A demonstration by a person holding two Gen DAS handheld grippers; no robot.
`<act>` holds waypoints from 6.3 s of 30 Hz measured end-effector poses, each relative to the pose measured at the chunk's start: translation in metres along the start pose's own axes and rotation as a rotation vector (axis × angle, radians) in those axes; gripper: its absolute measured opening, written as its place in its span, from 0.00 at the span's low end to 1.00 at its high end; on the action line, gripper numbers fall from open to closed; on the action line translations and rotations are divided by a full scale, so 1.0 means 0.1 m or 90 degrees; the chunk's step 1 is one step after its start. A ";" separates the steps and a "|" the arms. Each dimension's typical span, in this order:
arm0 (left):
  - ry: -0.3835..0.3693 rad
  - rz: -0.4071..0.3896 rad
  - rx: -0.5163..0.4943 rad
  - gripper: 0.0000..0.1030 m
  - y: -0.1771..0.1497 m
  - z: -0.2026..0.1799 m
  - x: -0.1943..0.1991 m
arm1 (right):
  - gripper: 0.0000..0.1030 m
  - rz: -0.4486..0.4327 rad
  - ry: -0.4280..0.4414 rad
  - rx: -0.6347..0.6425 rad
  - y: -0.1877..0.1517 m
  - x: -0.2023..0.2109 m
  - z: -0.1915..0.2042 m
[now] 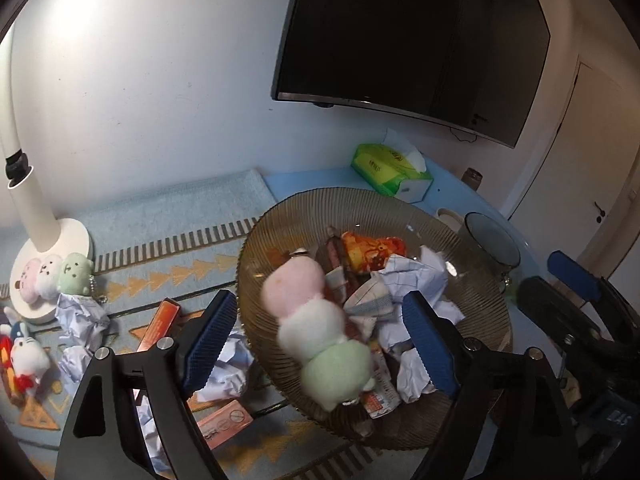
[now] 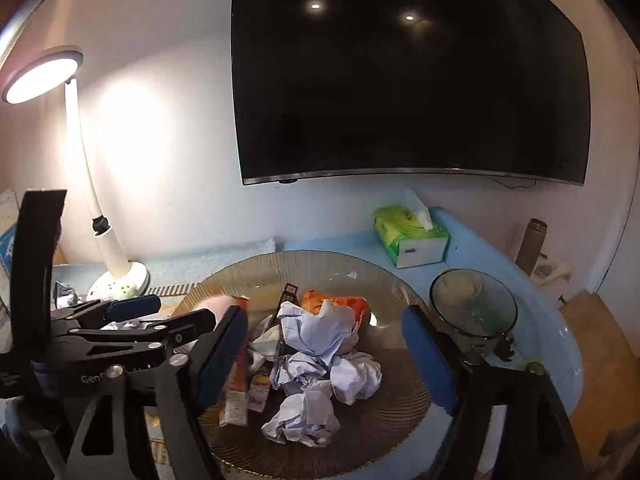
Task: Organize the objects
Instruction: 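Carry the plush skewer and paper ball over the woven bowl and open both grippers, then return both grippers to the desk, then grasp the grey-hatted plush with the left gripper while the right gripper grasps the Hello Kitty plush, then carry both plushes over the woven bowl and open both grippers, then return both grippers to the desk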
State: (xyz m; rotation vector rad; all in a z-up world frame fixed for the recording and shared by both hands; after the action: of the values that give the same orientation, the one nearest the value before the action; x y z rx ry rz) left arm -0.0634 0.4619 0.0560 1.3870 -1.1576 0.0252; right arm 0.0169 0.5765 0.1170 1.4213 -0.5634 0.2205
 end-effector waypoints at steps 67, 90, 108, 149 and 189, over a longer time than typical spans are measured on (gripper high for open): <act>0.288 0.097 0.216 0.99 -1.72 3.08 1.45 | 1.00 0.305 0.146 0.197 -1.84 -0.53 2.40; 0.143 0.033 0.194 0.55 -0.45 3.68 0.58 | 0.81 0.322 0.283 0.200 -0.91 -1.15 3.77; 0.094 -0.015 0.177 0.50 -0.65 3.28 1.32 | 0.49 0.253 0.294 0.177 -0.79 -0.67 3.72; -0.046 -0.003 0.103 0.86 -0.14 0.65 0.71 | 0.78 0.177 0.084 -0.125 0.07 0.01 -0.11; 0.374 0.063 0.256 0.99 -2.06 3.28 1.72 | 1.00 0.299 0.055 0.027 -1.75 -0.39 1.85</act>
State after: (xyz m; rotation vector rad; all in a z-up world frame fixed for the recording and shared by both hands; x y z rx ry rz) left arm -0.0510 0.0550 -0.0624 1.5228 -0.7409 0.7236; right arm 0.0216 0.3767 -0.0455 1.2968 -0.8203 0.6681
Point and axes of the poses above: each gripper's, at about its wrist camera, not at the fingertips, and x roughly against the way its jaws point, z to its left, y to its top, the point moved 10 cm from there along -x, roughly the way its jaws point, and after that the axes turned 2 degrees about -y, right-handed, at the moved point
